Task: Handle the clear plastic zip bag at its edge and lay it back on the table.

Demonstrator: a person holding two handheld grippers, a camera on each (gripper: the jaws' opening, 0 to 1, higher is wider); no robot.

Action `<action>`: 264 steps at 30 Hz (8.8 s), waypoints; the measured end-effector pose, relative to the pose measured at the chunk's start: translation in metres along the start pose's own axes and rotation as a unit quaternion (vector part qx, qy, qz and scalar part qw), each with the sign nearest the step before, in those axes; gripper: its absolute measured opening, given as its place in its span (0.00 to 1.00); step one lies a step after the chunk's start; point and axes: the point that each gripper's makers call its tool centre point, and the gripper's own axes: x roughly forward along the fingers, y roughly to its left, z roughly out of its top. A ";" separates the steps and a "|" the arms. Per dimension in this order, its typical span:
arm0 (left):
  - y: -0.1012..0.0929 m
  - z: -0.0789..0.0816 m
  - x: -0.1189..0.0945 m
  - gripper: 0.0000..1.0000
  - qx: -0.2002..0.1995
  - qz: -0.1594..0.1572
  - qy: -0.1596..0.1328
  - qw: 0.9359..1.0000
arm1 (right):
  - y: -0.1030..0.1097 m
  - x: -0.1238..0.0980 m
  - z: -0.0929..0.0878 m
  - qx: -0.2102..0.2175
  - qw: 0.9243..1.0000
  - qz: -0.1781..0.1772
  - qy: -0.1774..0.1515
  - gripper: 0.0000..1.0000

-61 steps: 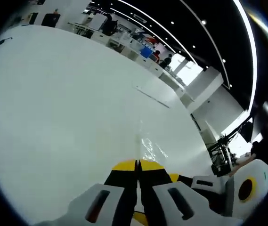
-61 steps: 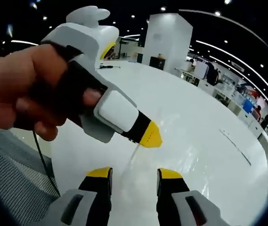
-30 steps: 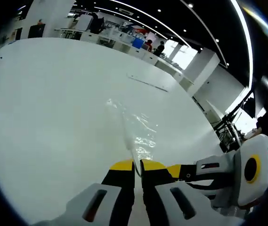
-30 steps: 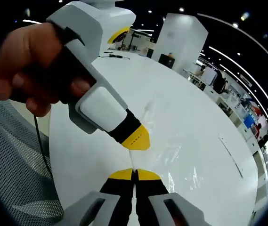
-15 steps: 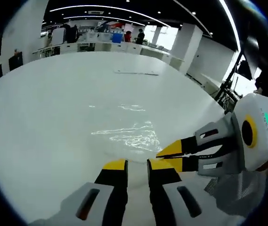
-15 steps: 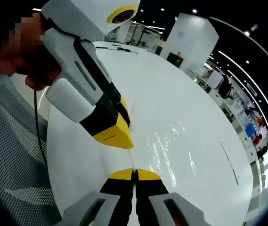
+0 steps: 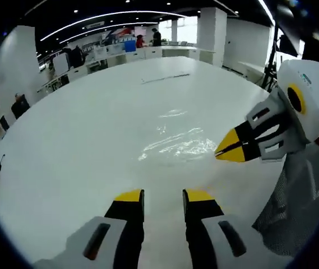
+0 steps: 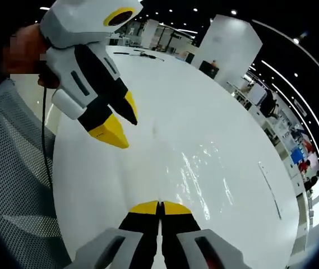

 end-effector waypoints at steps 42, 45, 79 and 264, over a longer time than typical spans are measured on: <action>-0.057 0.023 0.009 0.00 0.391 -0.061 -0.022 0.918 | 0.000 -0.032 -0.012 0.031 0.998 0.003 -0.045 0.09; -0.060 0.025 0.010 0.00 0.378 -0.071 -0.029 0.923 | -0.003 -0.034 -0.006 0.035 0.998 0.002 -0.058 0.13; -0.075 0.024 0.003 0.00 0.401 -0.103 -0.031 0.910 | 0.024 -0.024 0.047 -0.158 0.984 0.036 -0.078 0.00; -0.066 0.003 -0.005 0.00 0.368 -0.094 0.001 0.925 | 0.027 -0.035 0.012 -0.101 0.994 0.027 -0.041 0.00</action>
